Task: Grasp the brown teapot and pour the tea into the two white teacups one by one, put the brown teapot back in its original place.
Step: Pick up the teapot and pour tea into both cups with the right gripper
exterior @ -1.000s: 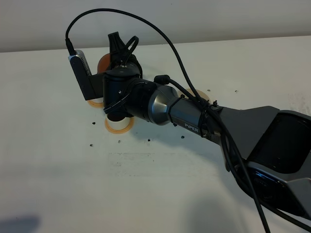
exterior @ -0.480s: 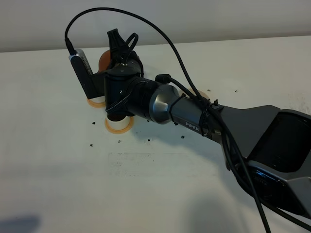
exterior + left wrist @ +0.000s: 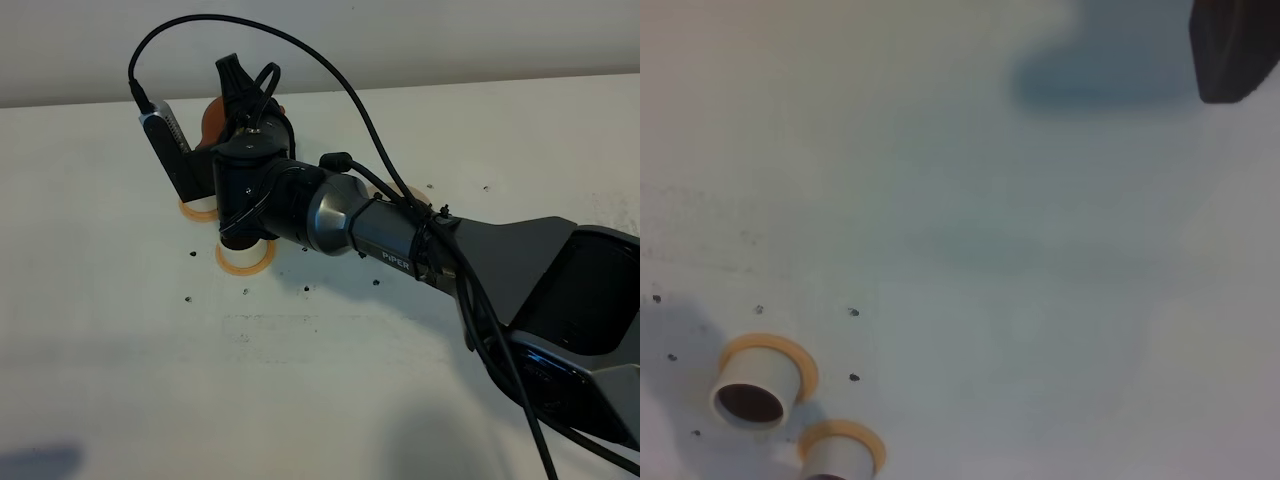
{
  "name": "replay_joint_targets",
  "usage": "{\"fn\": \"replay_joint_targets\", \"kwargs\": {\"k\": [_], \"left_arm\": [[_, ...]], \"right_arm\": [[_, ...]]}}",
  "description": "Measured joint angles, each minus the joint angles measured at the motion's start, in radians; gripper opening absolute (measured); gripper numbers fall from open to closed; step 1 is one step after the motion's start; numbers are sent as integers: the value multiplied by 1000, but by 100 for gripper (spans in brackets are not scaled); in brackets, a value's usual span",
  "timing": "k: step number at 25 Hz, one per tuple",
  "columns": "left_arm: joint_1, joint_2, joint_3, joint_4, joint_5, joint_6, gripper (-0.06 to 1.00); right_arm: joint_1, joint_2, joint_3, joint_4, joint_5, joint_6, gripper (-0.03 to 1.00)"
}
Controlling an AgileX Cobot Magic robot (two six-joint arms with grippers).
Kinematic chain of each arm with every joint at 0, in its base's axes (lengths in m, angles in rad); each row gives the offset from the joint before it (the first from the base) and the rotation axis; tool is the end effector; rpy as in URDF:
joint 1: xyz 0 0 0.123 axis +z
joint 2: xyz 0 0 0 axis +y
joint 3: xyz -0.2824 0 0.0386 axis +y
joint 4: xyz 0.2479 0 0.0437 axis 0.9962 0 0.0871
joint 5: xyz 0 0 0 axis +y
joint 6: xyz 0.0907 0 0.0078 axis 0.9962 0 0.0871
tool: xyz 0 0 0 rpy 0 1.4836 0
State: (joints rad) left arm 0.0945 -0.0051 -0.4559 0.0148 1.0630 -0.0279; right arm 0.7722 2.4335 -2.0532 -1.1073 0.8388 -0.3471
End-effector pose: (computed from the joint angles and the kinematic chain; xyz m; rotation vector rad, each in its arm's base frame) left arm -0.0010 0.0011 0.2646 -0.1279 2.0821 0.0584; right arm 0.4259 0.3301 0.1793 -1.7697 1.5212 -1.0976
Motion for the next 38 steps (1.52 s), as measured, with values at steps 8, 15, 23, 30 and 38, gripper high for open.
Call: {"fn": "replay_joint_targets", "kwargs": {"k": [8, 15, 23, 30, 38], "left_arm": [[0, 0, 0, 0, 0, 0, 29], [0, 0, 0, 0, 0, 0, 29], [0, 0, 0, 0, 0, 0, 29], [0, 0, 0, 0, 0, 0, 29], [0, 0, 0, 0, 0, 0, 29]], "right_arm": [[0, 0, 0, -3, 0, -50, 9], [-6, 0, 0, -4, -3, -85, 9], [-11, 0, 0, -14, -6, -99, 9], [-11, 0, 0, -42, -6, -122, 9], [-11, 0, 0, -50, -6, -130, 9]]}}
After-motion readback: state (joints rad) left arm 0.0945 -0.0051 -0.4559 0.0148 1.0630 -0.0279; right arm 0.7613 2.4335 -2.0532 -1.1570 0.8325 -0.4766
